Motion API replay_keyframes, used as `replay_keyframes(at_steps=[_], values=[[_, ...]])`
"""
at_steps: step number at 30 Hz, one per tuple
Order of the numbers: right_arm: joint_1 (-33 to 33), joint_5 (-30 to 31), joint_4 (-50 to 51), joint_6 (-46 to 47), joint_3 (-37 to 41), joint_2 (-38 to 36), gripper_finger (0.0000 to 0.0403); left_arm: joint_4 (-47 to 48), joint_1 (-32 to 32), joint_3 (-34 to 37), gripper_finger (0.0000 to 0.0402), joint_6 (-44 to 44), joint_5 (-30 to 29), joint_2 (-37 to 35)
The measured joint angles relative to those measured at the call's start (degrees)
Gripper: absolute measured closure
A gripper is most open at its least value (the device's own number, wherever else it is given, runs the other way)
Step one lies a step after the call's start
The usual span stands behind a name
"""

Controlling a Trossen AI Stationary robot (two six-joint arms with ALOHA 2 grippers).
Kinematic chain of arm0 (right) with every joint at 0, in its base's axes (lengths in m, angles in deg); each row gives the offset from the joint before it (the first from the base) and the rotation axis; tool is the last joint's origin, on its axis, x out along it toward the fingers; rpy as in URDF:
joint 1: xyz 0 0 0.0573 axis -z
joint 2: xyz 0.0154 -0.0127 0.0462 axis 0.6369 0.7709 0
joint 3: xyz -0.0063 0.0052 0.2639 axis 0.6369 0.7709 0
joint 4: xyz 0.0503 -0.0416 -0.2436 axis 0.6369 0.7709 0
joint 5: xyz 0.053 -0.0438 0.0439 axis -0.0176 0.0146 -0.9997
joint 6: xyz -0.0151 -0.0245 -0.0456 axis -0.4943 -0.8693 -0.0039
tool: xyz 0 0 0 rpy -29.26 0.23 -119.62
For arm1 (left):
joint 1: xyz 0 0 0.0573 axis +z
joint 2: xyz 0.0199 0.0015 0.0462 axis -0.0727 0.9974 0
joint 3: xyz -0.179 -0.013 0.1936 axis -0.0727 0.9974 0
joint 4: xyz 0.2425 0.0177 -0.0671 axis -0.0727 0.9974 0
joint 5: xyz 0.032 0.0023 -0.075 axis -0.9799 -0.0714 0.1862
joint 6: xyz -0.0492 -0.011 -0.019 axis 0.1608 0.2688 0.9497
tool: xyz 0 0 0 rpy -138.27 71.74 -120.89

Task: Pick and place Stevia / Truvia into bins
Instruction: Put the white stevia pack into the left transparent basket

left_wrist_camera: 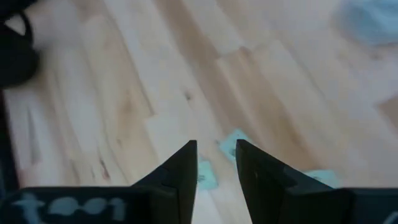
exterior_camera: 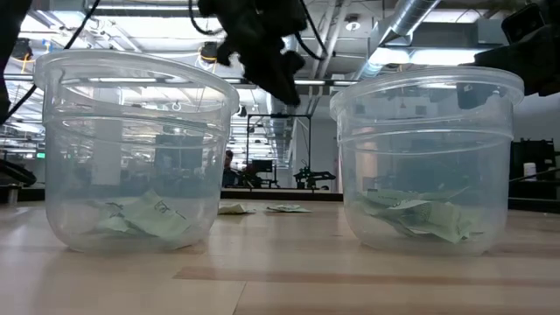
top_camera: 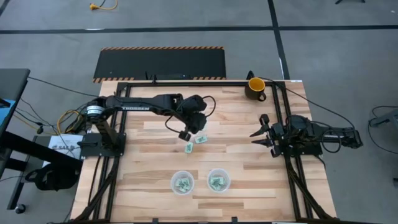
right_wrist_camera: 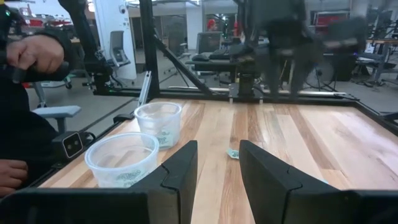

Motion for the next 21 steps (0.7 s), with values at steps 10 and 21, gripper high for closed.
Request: replay_keyframes(at_steps=[10, 21], values=[[0.0, 0.0, 0.0, 0.0, 0.0, 0.8, 0.0290, -4.7, 3.4, 0.0, 0.0301, -0.1, -0.7, 6.7], [0.0, 0.0, 0.0, 0.0, 0.0, 1.5, 0.0290, -7.4, 5.9, 0.0, 0.0301, 0.6, 1.3, 12.1]])
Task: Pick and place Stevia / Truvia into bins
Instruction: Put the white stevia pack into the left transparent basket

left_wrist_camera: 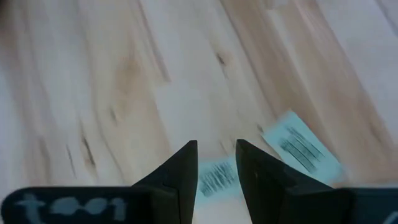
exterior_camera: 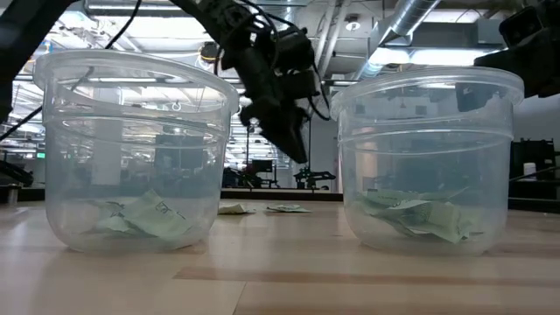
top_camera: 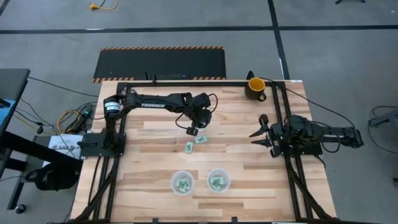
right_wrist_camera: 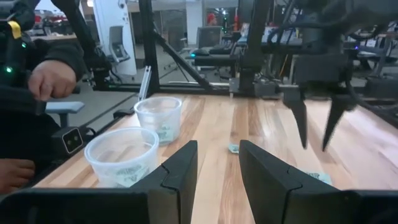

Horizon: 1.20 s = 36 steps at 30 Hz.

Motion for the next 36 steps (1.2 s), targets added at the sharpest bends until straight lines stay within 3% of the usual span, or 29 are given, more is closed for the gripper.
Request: replay_keyframes(at_steps=[12, 36], values=[[0.0, 0.0, 0.0, 0.0, 0.0, -0.1, 0.0290, -0.1, 1.5, 0.0, 0.0301, 0.7, 0.5, 5.5], [0.0, 0.0, 0.0, 0.0, 0.0, -0.1, 0.0290, 2.6, 3.4, 0.0, 0.0301, 5.2, 1.0, 5.7]])
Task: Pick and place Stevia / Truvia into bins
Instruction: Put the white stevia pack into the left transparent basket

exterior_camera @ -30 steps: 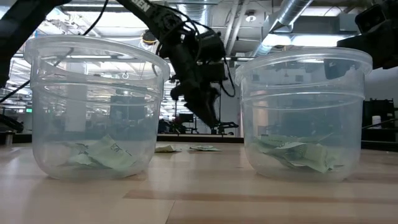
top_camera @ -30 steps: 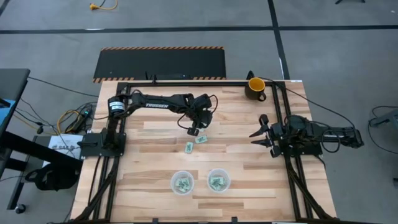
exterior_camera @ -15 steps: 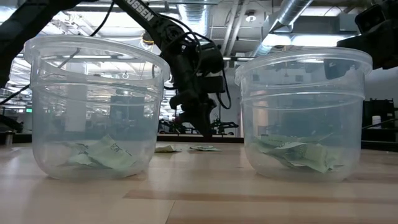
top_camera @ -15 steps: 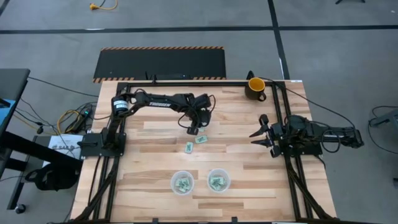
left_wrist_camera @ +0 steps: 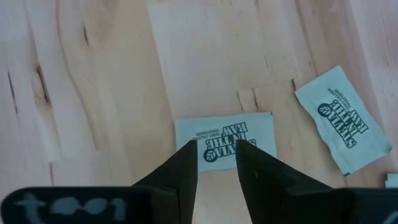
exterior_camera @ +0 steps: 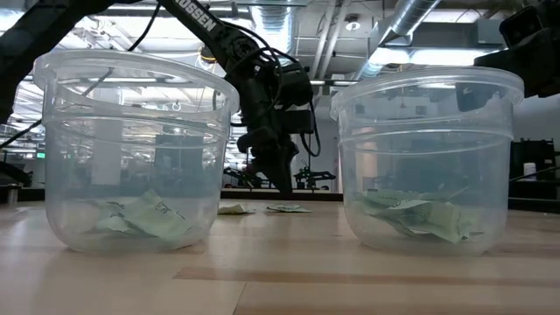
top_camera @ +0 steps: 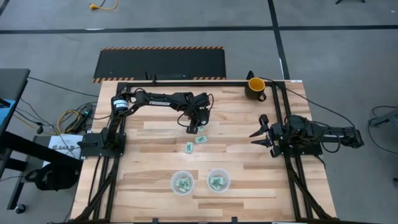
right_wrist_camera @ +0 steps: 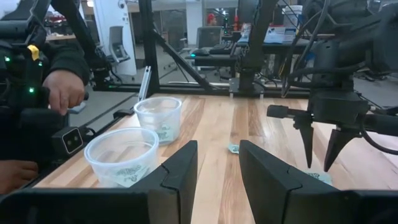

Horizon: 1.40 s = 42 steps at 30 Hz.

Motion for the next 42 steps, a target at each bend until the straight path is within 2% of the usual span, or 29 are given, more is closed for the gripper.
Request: replay_keyframes(at_steps=[18, 27, 42], values=[[0.0, 0.0, 0.0, 0.0, 0.0, 0.0, 0.0290, -1.3, 0.0, 0.0, 0.0301, 0.3, -2.5, 0.0], [0.0, 0.0, 0.0, 0.0, 0.0, 0.0, 0.0290, -3.4, -0.2, 0.0, 0.0301, 1.5, 0.5, 0.0], [0.0, 0.0, 0.0, 0.0, 0.0, 0.0, 0.0290, -3.2, -1.6, 0.0, 0.0301, 4.7, 0.5, -0.1]])
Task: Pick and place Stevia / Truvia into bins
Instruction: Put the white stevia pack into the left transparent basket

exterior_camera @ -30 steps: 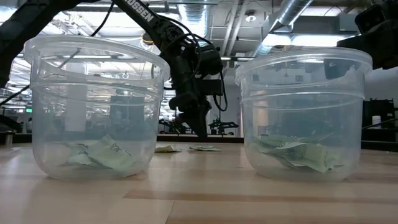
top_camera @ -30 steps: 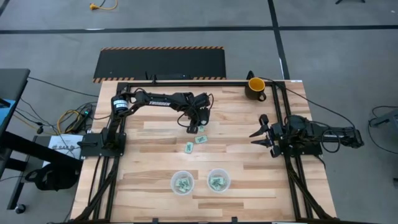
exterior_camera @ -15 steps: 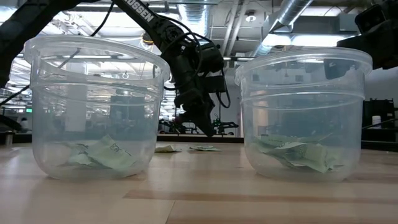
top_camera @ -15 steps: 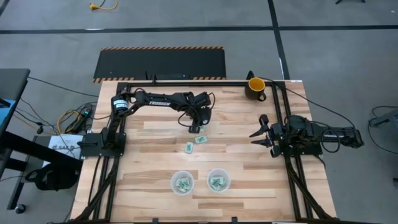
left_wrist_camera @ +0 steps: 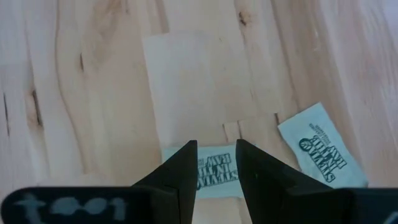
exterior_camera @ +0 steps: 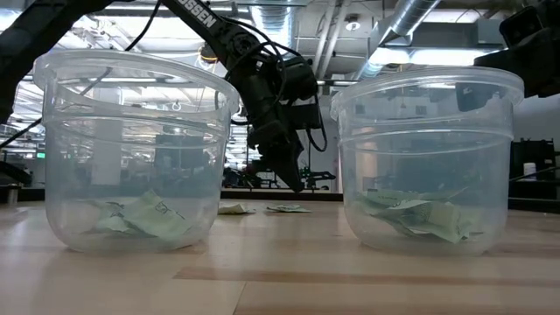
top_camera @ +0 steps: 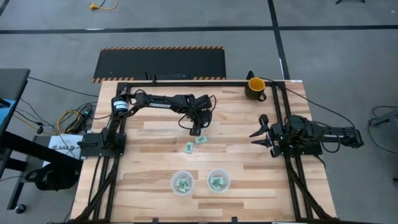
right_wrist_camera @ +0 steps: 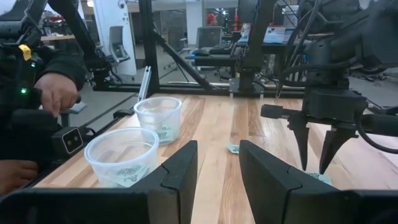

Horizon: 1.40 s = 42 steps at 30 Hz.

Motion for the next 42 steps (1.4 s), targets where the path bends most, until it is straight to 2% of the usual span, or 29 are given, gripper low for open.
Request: replay_keyframes(at_steps=[8, 16, 42], values=[[0.0, 0.0, 0.0, 0.0, 0.0, 0.0, 0.0290, 1.1, 0.0, 0.0, 0.0301, 1.7, -3.6, 0.0], [0.0, 0.0, 0.0, 0.0, 0.0, 0.0, 0.0290, 2.1, -0.3, -0.2, 0.0301, 1.5, -4.7, 3.2], [0.0, 0.0, 0.0, 0.0, 0.0, -0.1, 0.0290, 2.1, -0.3, -0.1, 0.0301, 1.6, -4.6, 4.3]])
